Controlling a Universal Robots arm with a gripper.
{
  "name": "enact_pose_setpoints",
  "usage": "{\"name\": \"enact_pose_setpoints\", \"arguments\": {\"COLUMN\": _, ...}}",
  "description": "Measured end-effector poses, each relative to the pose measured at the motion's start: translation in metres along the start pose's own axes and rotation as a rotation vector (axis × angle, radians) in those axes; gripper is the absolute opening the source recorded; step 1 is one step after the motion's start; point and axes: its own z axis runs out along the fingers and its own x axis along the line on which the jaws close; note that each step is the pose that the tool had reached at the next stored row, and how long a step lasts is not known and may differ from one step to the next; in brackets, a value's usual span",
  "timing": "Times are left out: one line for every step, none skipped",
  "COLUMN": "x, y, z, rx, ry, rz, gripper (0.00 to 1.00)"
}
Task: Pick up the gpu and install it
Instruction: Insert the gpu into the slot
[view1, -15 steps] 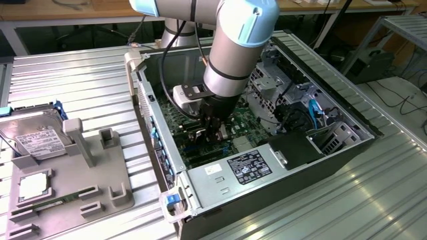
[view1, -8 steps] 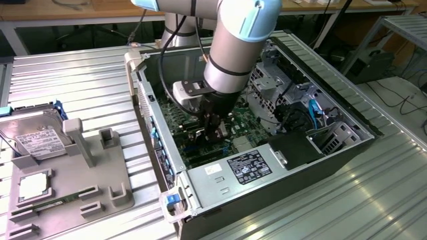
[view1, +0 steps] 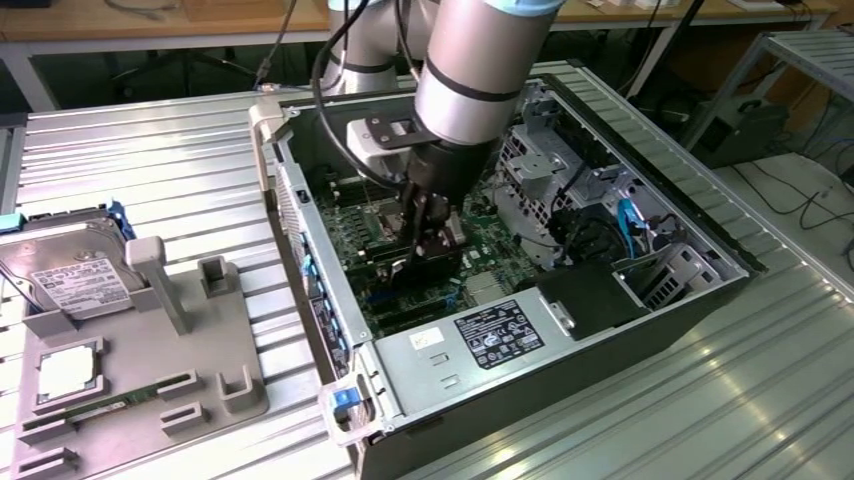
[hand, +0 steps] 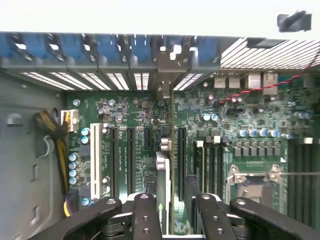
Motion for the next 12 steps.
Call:
{"name": "enact_pose_setpoints", "arguments": {"x": -0.0002, "y": 0.0002, "z": -0.0026, "rx": 0.0003, "ry": 0.0001, "rz": 0.0, "gripper": 0.35}}
{"name": "enact_pose_setpoints", "arguments": {"x": -0.0004, "y": 0.0003, "z": -0.005, "rx": 0.0008, "ry": 0.0001, "rz": 0.0, "gripper": 0.35}}
{"name": "enact_pose_setpoints", "arguments": {"x": -0.0006, "y": 0.0005, "z": -0.0074, "rx": 0.0014, "ry": 0.0002, "rz": 0.0, "gripper": 0.35}}
{"name": "enact_pose_setpoints", "arguments": {"x": -0.0007, "y": 0.0006, "z": -0.0093, "rx": 0.0019, "ry": 0.0001, "rz": 0.0, "gripper": 0.35}}
{"name": "enact_pose_setpoints", "arguments": {"x": -0.0009, "y": 0.0007, "z": -0.0103, "rx": 0.0022, "ry": 0.0002, "rz": 0.0, "gripper": 0.35}}
{"name": "enact_pose_setpoints", "arguments": {"x": -0.0009, "y": 0.0006, "z": -0.0103, "rx": 0.0025, "ry": 0.0001, "rz": 0.0, "gripper": 0.35}}
{"name": "enact_pose_setpoints", "arguments": {"x": -0.0009, "y": 0.0006, "z": -0.0103, "rx": 0.0025, "ry": 0.0001, "rz": 0.0, "gripper": 0.34}}
{"name": "enact_pose_setpoints", "arguments": {"x": -0.0009, "y": 0.0006, "z": -0.0103, "rx": 0.0025, "ry": 0.0, "rz": 0.0, "gripper": 0.27}}
{"name": "enact_pose_setpoints", "arguments": {"x": -0.0009, "y": 0.0006, "z": -0.0103, "rx": 0.0025, "ry": 0.0001, "rz": 0.0, "gripper": 0.2}}
{"name": "enact_pose_setpoints", "arguments": {"x": -0.0009, "y": 0.0006, "z": -0.0103, "rx": 0.0025, "ry": 0.0001, "rz": 0.0, "gripper": 0.15}}
{"name": "enact_pose_setpoints", "arguments": {"x": -0.0009, "y": 0.0007, "z": -0.0103, "rx": 0.0025, "ry": 0.0001, "rz": 0.0, "gripper": 0.15}}
{"name": "enact_pose_setpoints", "arguments": {"x": -0.0009, "y": 0.0006, "z": -0.0103, "rx": 0.0024, "ry": 0.0001, "rz": 0.0, "gripper": 0.11}}
